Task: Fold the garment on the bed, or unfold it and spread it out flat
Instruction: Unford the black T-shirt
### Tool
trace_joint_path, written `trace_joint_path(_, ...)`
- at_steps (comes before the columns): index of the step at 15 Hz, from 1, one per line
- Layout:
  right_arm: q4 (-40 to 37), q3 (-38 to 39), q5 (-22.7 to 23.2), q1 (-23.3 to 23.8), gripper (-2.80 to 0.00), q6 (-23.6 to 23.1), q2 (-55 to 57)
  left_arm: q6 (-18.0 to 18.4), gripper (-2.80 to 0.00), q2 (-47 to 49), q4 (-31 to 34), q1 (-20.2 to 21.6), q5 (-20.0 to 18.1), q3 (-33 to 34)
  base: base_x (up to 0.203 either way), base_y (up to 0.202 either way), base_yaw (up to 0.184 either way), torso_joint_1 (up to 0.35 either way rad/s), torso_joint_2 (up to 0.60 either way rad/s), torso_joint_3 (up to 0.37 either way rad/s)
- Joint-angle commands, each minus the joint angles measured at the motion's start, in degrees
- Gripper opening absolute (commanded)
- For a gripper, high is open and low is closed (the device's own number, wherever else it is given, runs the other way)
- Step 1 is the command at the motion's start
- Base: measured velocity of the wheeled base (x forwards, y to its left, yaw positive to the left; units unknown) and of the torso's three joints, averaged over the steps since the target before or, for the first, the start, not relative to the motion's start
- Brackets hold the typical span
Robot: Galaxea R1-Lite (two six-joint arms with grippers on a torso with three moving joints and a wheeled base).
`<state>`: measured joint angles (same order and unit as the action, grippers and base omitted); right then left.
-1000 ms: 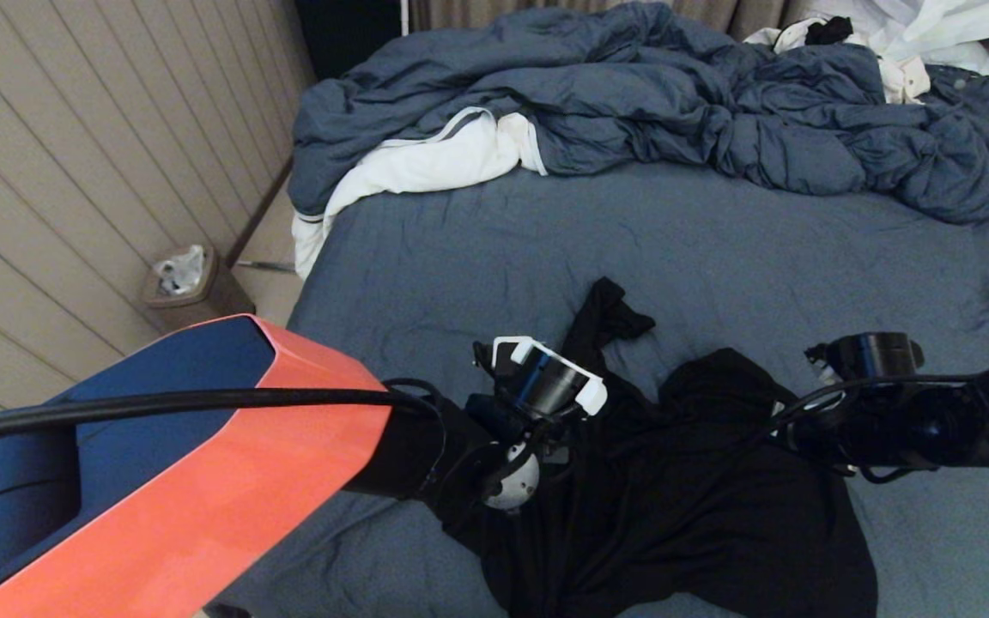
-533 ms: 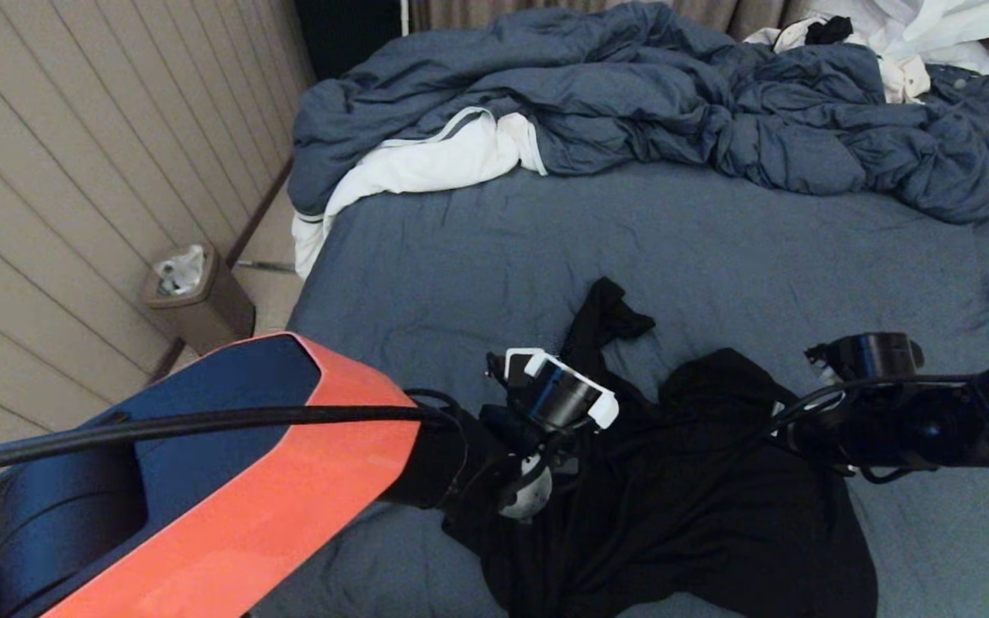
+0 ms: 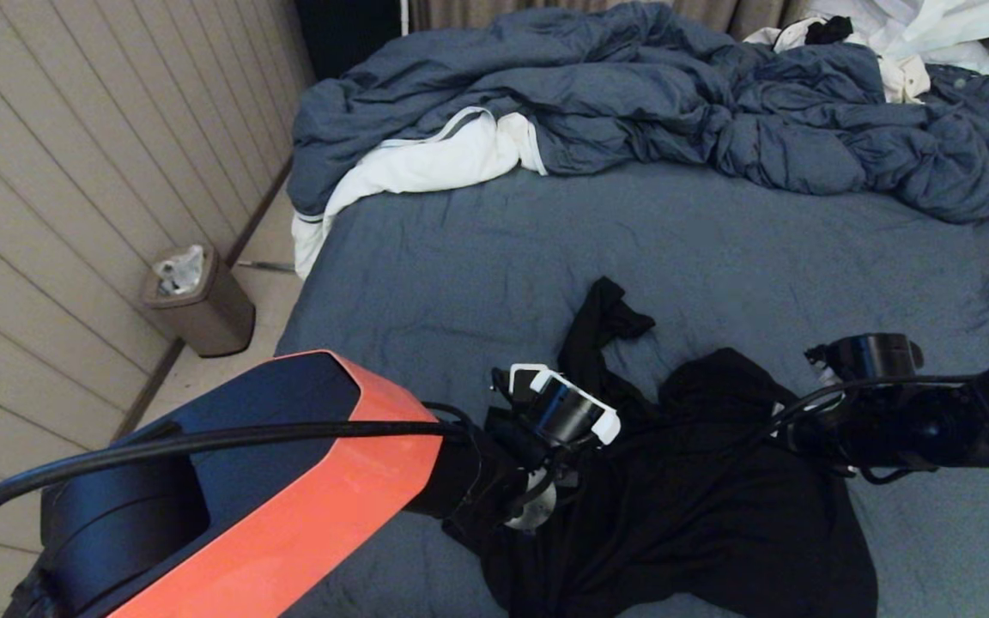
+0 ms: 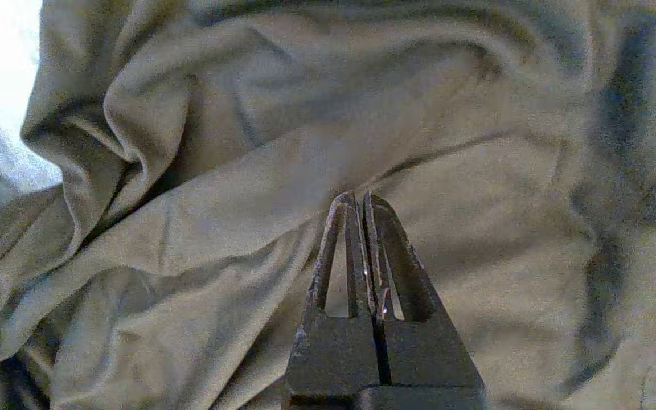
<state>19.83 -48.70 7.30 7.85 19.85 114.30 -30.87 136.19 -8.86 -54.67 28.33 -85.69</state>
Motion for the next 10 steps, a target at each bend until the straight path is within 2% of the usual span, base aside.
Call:
trace_joint_path(1,0.1,0.0,0.1,0.1,-2.8,0.1,0.1,-0.2,0.0,0.0,-0.2,0.0,0.1,0.0,0.0,0.0,0.0,0.0,0.0,0.0)
trace_joint_path(9,0.2,0.0,0.0,0.1,-2.8,0.1,0.1,-0.4,0.0,0.5,-0.1,0.1,0.1,-0.3,0.0,0.0,0.0,0.0,0.0,0.0)
trace_joint_path(10,0.3,0.0,0.0,0.1,-2.8,0.1,0.0,-0.4,-2.8,0.3,0.3,0.1,0.1,-0.3,0.0,0.0,0.0,0.0,0.0,0.0)
